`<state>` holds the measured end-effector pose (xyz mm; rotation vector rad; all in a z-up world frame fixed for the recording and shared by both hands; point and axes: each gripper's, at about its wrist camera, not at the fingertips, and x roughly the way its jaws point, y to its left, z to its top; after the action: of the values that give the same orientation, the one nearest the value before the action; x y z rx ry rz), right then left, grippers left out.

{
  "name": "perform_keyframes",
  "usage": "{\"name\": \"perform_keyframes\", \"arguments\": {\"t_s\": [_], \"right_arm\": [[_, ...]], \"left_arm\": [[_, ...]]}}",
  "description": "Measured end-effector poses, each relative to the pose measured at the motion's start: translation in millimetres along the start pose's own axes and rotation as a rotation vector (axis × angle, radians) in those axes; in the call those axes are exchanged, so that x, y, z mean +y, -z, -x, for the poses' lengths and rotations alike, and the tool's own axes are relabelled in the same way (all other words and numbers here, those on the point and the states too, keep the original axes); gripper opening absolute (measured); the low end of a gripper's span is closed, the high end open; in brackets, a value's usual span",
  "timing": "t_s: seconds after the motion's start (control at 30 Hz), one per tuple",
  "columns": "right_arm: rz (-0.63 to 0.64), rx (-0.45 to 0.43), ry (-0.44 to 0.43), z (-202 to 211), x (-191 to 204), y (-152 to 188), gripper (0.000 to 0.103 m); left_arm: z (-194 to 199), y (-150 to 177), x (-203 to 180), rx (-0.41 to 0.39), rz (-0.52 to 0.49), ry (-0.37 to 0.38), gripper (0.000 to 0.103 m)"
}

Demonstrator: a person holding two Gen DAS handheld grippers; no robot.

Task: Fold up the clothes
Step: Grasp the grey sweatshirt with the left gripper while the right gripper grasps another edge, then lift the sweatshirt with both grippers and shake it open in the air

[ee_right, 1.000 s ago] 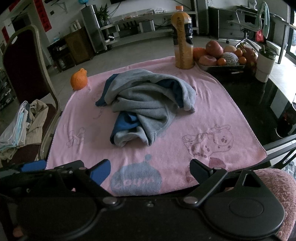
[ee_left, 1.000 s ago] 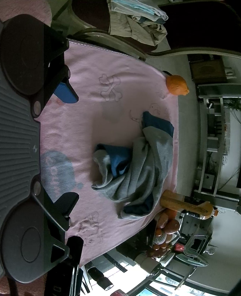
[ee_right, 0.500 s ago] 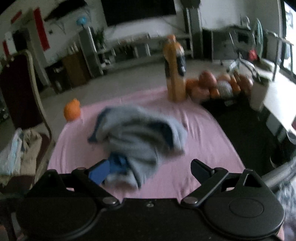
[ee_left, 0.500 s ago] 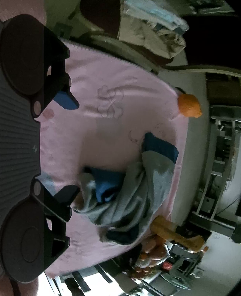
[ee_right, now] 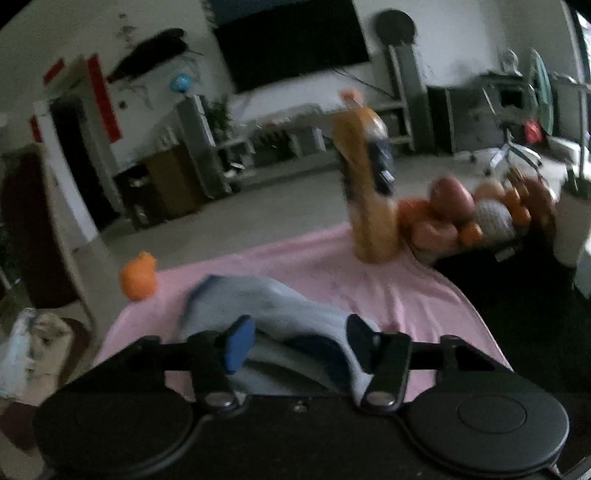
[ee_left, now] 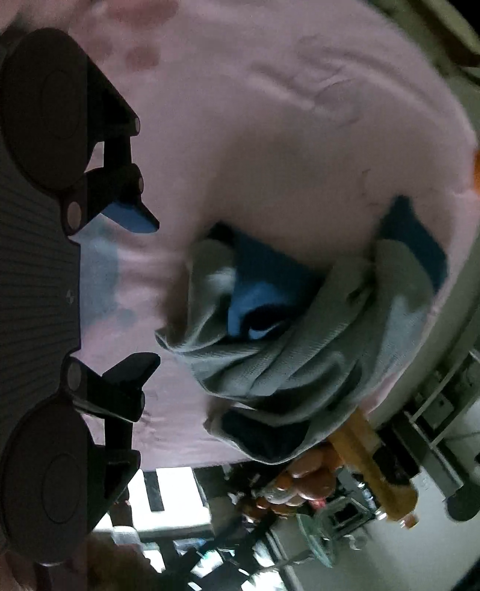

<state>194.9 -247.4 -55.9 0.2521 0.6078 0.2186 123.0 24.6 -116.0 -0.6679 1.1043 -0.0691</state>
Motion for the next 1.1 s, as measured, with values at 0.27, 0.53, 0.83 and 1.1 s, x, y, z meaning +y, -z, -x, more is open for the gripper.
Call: {"name": "perform_keyframes", "arguments": {"t_s": [0.27, 0.53, 0.83, 1.1], "right_arm": [[-0.123, 0.029, 0.030, -11, -40, 11, 0.053], [-0.086, 0.023, 0.021, -8, -35, 13, 0.053], [-0.107, 0.042, 0.050, -16, -42, 11, 0.055], [-0.173, 0.079, 0.093, -28, -66, 6, 0.053]], "left_arm": [[-31, -12, 6, 0.008, 0.282, 0.095, 0.063], [-53, -11, 18, 0.006, 0.502, 0.047, 0.030], [-56, -28, 10, -0.046, 0.436, -0.018, 0.003], [64, -43, -41, -0.416, -0.021, -0.107, 0.003]]}}
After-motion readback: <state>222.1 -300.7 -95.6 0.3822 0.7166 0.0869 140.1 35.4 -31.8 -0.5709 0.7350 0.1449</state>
